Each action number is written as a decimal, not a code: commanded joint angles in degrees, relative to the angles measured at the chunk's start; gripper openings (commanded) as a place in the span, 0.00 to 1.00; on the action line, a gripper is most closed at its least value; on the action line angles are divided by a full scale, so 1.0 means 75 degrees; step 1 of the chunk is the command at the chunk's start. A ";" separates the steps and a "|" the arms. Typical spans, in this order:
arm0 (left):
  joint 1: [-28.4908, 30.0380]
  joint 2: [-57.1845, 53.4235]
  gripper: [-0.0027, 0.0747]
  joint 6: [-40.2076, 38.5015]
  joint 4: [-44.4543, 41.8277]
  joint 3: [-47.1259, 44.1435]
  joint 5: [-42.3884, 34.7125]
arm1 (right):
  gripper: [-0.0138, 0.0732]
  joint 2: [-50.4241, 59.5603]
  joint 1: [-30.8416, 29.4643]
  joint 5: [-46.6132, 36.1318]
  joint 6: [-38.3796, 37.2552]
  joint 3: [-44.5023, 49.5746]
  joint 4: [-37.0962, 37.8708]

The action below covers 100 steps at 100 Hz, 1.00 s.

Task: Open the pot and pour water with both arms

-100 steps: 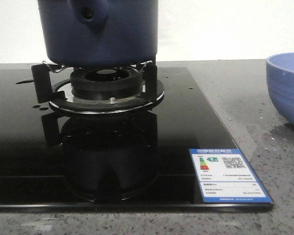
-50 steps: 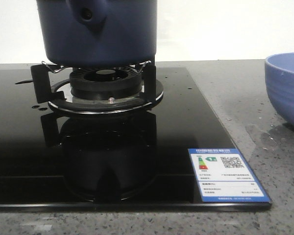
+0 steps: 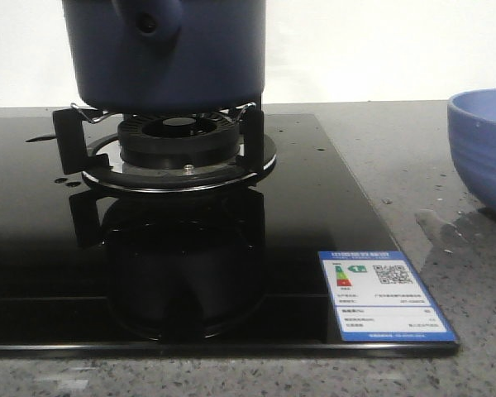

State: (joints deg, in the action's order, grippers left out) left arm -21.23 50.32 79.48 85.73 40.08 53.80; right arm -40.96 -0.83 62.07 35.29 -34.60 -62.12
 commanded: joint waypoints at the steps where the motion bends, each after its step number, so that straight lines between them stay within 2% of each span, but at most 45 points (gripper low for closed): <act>1: 0.0043 0.0577 0.03 0.0621 0.0887 0.0678 0.0604 | 0.08 -0.0084 0.0019 -0.0162 0.1658 -0.0274 -0.1424; 9: 0.0129 0.1001 0.08 0.0904 0.0801 0.1044 0.0679 | 0.09 -0.0084 0.0019 -0.0380 0.2299 -0.0311 -0.1525; 18: 0.0166 0.1319 0.26 0.1315 0.0736 0.1406 0.0662 | 0.14 -0.0084 0.0019 -0.0520 0.2976 -0.0411 -0.1525; 23: 0.0166 0.1439 0.41 0.1391 0.0717 0.1577 0.0489 | 0.23 -0.0084 0.0019 -0.0670 0.3018 -0.0517 -0.1525; 28: 0.0166 0.1548 0.58 0.1391 0.0708 0.1717 0.0108 | 0.37 -0.0084 0.0019 -0.0831 0.3018 -0.0612 -0.1511; 35: 0.0166 0.1658 0.71 0.1405 0.0708 0.1852 -0.0553 | 0.58 -0.0084 0.0019 -0.1118 0.3018 -0.0726 -0.1511; 40: 0.0166 0.1703 0.73 0.1428 0.0657 0.1921 -0.0982 | 0.70 -0.0084 0.0019 -0.1335 0.3018 -0.0778 -0.1526; 49: 0.0166 0.1840 0.69 0.1993 0.0749 0.2024 -0.1302 | 0.82 -0.0084 0.0019 -0.1492 0.3018 -0.0850 -0.1526; 65: 0.0574 0.2440 0.67 0.2265 0.0905 0.2479 -0.0956 | 0.82 -0.0084 0.0019 -0.1621 0.3018 -0.0861 -0.1526; 87: 0.1883 0.3632 0.67 0.2662 0.2159 0.3434 0.1212 | 0.82 -0.0084 0.0019 -0.1667 0.3018 -0.0861 -0.1526; 100: 0.2138 0.4096 0.67 0.2804 0.1705 0.3938 0.1200 | 0.82 -0.0084 0.0019 -0.1667 0.3018 -0.0861 -0.1526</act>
State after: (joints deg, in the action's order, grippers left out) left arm -6.04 80.65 99.50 96.12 65.63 60.22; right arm -41.33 -0.74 50.85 57.06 -39.08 -70.02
